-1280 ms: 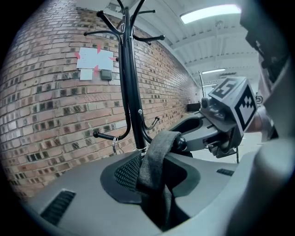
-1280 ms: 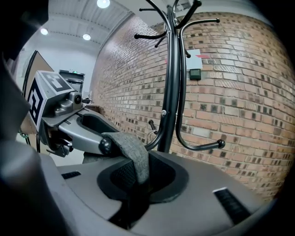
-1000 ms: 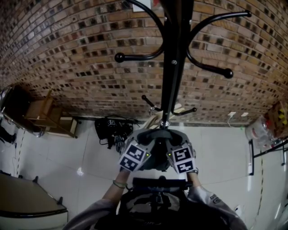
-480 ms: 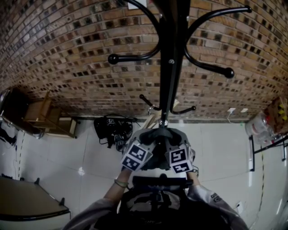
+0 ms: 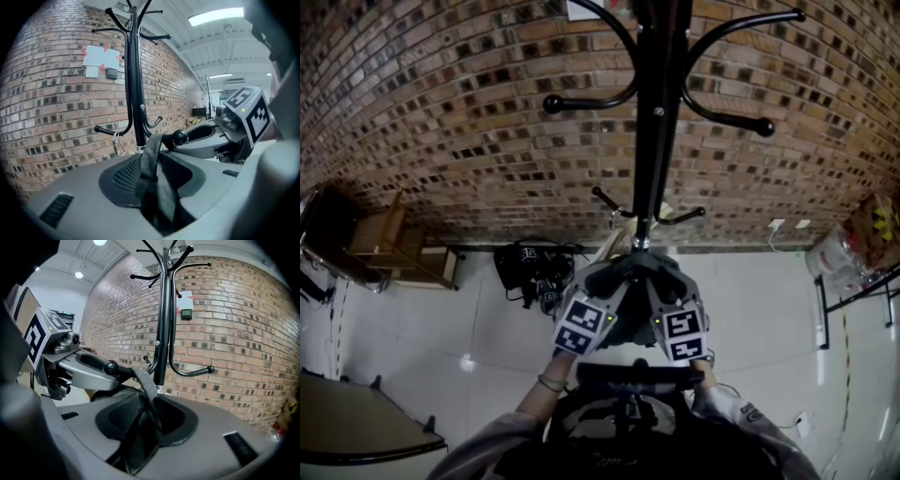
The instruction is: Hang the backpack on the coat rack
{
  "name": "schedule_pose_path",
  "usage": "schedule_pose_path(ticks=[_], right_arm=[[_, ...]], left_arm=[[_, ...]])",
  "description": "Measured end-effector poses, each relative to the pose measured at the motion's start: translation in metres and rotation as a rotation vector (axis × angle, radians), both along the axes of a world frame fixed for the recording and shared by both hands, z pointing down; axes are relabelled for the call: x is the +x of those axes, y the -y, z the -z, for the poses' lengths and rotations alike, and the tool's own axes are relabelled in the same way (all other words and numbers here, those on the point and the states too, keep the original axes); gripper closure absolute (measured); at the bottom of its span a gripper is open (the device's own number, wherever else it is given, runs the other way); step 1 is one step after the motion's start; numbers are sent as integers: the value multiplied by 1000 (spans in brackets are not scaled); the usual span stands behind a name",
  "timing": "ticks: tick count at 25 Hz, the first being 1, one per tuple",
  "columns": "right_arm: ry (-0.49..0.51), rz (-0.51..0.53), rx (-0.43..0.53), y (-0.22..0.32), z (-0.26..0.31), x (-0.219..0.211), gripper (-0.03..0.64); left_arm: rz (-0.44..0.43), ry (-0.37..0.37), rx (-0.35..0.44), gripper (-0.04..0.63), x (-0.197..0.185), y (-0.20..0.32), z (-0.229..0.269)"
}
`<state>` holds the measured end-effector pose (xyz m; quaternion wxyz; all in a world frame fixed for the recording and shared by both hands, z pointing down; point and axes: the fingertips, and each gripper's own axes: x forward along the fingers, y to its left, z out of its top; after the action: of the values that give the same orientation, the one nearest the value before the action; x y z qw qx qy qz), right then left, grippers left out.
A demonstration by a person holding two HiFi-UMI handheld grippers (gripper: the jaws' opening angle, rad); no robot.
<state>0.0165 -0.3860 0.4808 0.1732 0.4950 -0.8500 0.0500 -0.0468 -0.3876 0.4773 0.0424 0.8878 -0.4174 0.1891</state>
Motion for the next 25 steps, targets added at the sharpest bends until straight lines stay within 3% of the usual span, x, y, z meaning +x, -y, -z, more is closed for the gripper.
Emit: schedule_pose_path(ticks=[7,15,25], right_arm=[[86,-21,-24,-42,-3,-12,500],[95,-46,-23,-105,-12,-29,580],[145,-23,-25,-162,-3,-26,606]], left_arm=[[-6,-60,-25,448,-16,-46,-7],[-13,-77,-31,560,-35,-107,-16],[-20,-102,-39,593,-23,-164,-19]])
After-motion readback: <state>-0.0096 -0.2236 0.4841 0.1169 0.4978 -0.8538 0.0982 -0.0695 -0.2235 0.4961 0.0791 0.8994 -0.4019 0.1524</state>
